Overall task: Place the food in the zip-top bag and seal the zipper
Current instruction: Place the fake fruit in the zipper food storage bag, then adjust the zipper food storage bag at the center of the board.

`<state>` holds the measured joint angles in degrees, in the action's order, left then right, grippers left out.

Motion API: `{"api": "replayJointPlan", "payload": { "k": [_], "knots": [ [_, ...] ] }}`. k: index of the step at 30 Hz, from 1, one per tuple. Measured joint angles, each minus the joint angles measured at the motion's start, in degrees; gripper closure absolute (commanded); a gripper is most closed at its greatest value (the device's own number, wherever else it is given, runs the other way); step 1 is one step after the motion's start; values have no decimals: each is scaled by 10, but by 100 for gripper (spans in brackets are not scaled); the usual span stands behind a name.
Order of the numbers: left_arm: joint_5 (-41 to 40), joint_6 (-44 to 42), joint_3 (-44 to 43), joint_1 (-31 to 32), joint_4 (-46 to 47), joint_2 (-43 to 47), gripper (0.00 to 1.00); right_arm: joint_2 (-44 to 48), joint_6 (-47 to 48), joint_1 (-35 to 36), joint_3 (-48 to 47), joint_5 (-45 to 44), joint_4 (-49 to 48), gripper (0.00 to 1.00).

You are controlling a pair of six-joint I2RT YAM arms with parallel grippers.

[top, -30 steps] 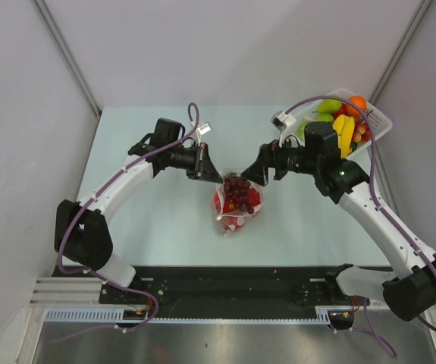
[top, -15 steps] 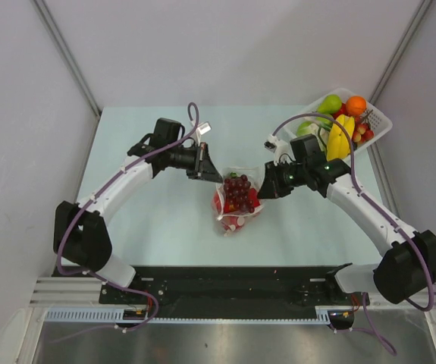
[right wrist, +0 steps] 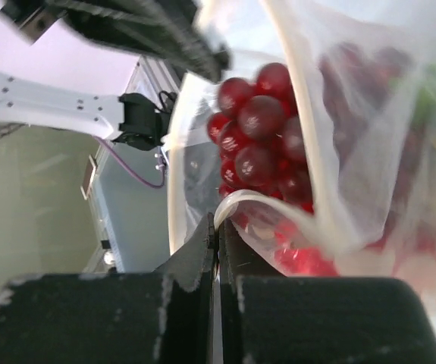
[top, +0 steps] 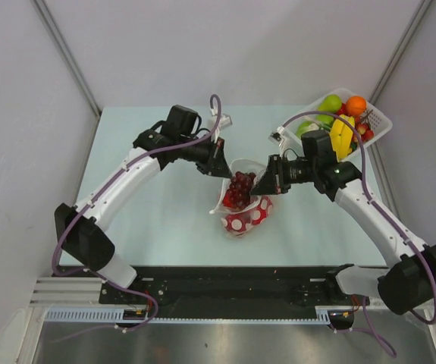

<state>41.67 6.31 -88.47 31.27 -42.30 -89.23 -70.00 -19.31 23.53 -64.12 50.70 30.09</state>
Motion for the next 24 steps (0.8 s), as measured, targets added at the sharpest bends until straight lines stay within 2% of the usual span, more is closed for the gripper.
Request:
{"api": "replayJointPlan", "payload": {
  "k": [4,7,10,13,17,20,22,23,24],
  "knots": [
    [-32,-43,-14,6,-52,-29,100,-42,-10,-25,11,-3,10,100],
    [-45,-81,-58,6,-106,-60,100,-52,-31,-42,19,-5,10,100],
    [-50,-116,-90,6,-138,-61,87,-43,-30,-49,19,-7,16,100],
    [-42,-127,-82,7,-137,-41,71,-36,-25,-41,19,-14,20,100],
    [2,-111,-24,13,-112,-14,52,-35,-18,-11,19,-22,17,100],
    [9,-98,19,20,-95,-12,44,-35,-10,-2,19,-23,16,100],
    [3,-91,47,22,-87,-9,48,-35,-1,-5,19,-24,20,100],
    [-1,-87,58,22,-80,-7,56,-35,2,-5,19,-25,22,100],
    [-11,-83,72,22,-71,-1,59,-33,7,-7,19,-27,25,100]
  ]
}}
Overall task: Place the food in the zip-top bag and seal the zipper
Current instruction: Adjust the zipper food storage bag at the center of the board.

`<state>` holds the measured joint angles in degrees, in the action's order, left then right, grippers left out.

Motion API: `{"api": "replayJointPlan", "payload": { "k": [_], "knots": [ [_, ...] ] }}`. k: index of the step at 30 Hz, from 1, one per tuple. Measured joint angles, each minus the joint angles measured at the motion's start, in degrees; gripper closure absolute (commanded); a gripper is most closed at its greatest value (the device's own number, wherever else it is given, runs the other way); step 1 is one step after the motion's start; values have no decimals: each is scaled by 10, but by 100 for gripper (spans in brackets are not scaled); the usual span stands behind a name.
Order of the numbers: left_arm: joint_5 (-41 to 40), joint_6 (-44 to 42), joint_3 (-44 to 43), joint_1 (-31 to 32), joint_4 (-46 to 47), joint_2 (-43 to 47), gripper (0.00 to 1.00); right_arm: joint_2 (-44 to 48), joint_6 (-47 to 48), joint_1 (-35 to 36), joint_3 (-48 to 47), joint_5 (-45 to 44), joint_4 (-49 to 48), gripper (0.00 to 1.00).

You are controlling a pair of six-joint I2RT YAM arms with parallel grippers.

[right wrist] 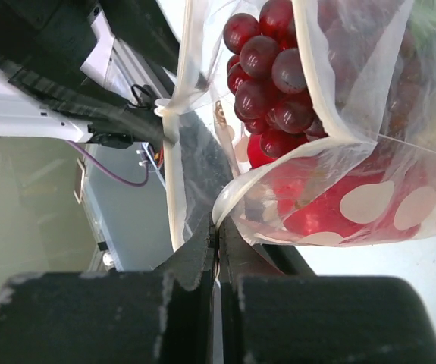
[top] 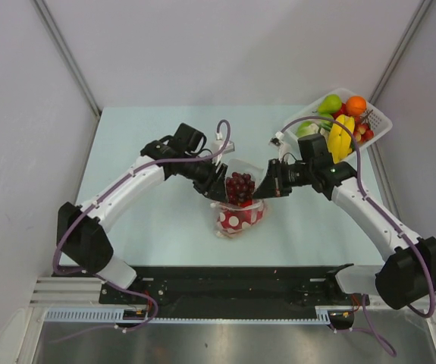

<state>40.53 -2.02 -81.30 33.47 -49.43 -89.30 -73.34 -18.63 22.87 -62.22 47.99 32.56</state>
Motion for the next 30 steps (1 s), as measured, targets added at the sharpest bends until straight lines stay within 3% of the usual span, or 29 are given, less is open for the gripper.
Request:
{"api": "replayJointPlan", "payload": {
  "k": [2,3,8,10,14,18,21,24,26,30],
  "knots": [
    [-21,6,20,0,11,16,62,5,9,0,2,-5,2,100],
    [-31,7,21,0,14,21,59,9,14,0,4,-7,3,100],
    [-42,-32,20,-8,8,47,24,30,29,-1,15,-17,10,100],
    [-38,-55,42,-18,15,88,21,36,32,-2,20,-18,11,100],
    [-24,-125,144,-41,51,234,19,38,37,-4,24,-15,11,100],
    [2,-203,312,-41,148,391,12,38,43,-7,29,-5,10,100],
    [1,-241,464,-41,263,481,15,38,48,-10,35,0,10,100],
    [1,-272,567,-41,359,506,25,39,59,-18,42,7,11,100],
    [2,-285,597,-41,416,492,32,39,71,-25,44,11,15,100],
    [1,-278,603,-38,537,442,32,43,93,-32,51,18,20,100]
  ]
}}
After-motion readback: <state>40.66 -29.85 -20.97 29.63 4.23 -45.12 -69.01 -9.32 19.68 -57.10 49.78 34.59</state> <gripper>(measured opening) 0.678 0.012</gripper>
